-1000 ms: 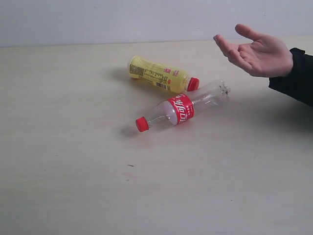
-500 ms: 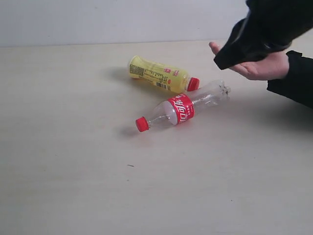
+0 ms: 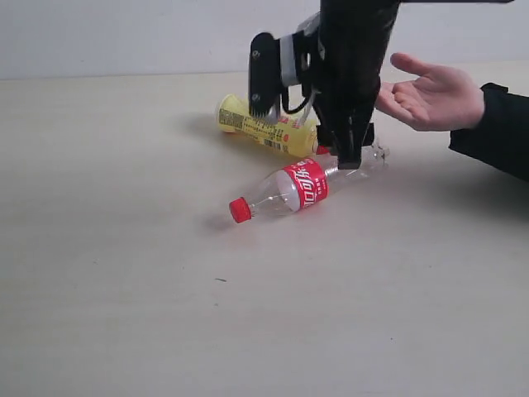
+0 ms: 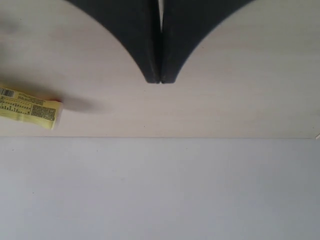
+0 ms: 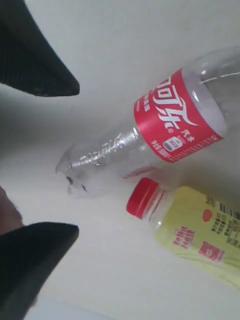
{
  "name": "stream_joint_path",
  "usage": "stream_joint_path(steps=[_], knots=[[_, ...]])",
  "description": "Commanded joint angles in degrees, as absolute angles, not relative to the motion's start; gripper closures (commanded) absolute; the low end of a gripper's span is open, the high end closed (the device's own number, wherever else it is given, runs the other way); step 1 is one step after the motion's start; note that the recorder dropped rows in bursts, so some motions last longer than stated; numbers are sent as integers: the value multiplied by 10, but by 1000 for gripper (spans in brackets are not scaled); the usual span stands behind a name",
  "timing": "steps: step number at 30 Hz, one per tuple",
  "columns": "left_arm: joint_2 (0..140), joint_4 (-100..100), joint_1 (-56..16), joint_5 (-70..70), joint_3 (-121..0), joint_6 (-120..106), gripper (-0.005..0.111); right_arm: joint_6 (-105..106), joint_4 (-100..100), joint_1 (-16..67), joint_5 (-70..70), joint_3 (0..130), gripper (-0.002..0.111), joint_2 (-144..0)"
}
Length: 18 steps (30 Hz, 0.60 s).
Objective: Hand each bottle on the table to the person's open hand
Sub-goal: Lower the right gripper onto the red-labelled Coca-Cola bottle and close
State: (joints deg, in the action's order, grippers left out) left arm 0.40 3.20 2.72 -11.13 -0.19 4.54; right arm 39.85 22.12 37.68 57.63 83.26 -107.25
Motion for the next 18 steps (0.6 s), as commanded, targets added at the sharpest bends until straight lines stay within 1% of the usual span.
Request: stream_joint_path(steps=[1, 5, 8, 18], knots=[[0, 29, 29, -111, 0, 47, 107, 424, 255, 400, 527, 839, 30, -1102], [0, 29, 29, -111, 0, 47, 107, 460, 255, 407, 502, 839, 24, -1120], [0, 29, 29, -111, 0, 47, 107, 497, 253, 413, 503, 839, 24, -1142], [0, 29, 29, -111, 0, 47, 107, 498, 253, 413, 509, 838, 24, -1203]])
